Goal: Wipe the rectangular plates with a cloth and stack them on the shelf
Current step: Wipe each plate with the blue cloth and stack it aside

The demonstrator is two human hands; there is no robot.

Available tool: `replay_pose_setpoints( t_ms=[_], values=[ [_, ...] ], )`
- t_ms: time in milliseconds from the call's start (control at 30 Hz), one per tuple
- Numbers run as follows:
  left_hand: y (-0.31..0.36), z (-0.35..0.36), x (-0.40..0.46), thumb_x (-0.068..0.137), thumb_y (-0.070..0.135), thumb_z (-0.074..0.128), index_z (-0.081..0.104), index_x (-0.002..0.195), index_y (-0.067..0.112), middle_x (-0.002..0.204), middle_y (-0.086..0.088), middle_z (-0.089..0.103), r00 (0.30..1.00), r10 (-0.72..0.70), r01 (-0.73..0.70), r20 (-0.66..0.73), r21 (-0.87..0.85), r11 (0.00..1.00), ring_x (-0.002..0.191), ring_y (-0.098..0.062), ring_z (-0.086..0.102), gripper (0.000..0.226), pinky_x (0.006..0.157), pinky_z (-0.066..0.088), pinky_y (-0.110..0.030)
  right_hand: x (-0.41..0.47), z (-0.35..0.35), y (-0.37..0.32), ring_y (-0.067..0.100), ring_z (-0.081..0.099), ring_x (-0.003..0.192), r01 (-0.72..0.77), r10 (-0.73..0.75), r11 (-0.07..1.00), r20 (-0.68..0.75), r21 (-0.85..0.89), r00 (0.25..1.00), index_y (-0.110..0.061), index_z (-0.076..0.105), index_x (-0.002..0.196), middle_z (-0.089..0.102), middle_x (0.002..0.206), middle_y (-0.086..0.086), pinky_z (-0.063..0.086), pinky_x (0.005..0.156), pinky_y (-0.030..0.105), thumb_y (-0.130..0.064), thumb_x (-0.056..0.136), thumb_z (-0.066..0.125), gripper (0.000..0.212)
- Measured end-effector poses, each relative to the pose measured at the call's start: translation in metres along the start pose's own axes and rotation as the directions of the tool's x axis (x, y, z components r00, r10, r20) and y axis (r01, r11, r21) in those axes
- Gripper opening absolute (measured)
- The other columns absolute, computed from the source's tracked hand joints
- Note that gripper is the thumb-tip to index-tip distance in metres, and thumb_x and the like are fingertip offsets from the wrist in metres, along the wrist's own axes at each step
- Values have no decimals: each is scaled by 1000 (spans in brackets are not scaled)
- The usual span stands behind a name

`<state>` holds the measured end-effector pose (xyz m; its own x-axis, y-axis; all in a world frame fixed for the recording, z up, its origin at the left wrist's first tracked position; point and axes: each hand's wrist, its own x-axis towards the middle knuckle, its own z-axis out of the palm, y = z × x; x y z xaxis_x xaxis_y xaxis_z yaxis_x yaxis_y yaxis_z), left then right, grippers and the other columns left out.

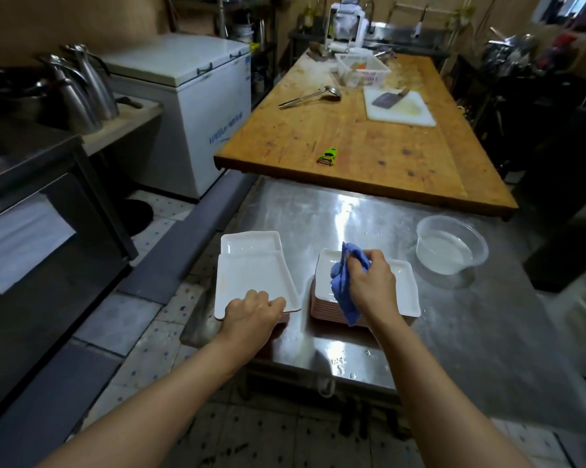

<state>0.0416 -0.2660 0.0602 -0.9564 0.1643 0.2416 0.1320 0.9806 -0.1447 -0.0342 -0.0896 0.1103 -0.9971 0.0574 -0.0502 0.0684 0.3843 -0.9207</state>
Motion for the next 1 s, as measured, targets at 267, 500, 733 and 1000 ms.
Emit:
replay_pose_setpoints(
  t_ms=[267,500,733,1000],
  values=[
    [-1,30,-5,26,25,96,59,57,13,51,-2,50,978,0,15,210,-70,997,42,-20,48,49,38,21,-16,-3,-12,11,12,59,77,-37,37,999,-27,3,999,-13,52,104,61,87,1,43,67,26,-32,97,46,21],
    [-10,36,13,31,43,93,60,63,11,57,-3,54,984,-16,35,177,-101,994,49,-21,54,56,38,22,-19,1,-14,23,7,55,73,-62,60,998,-43,-26,997,-12,52,102,59,85,-1,41,68,26,-29,97,45,18],
    [-20,47,16,72,63,63,61,94,11,102,-8,63,967,-95,118,237,-87,989,92,-27,60,57,58,45,-36,5,-13,33,3,54,72,-108,107,993,-38,-39,994,-14,51,102,56,81,-7,39,58,19,-28,98,45,16],
    [1,21,54,95,53,37,53,115,15,117,-2,59,952,-233,271,197,-196,942,111,-23,50,46,78,38,-34,12,-25,34,3,55,70,-104,98,993,-95,-58,991,-15,53,94,61,78,-6,39,59,17,-28,99,42,17]
  ],
)
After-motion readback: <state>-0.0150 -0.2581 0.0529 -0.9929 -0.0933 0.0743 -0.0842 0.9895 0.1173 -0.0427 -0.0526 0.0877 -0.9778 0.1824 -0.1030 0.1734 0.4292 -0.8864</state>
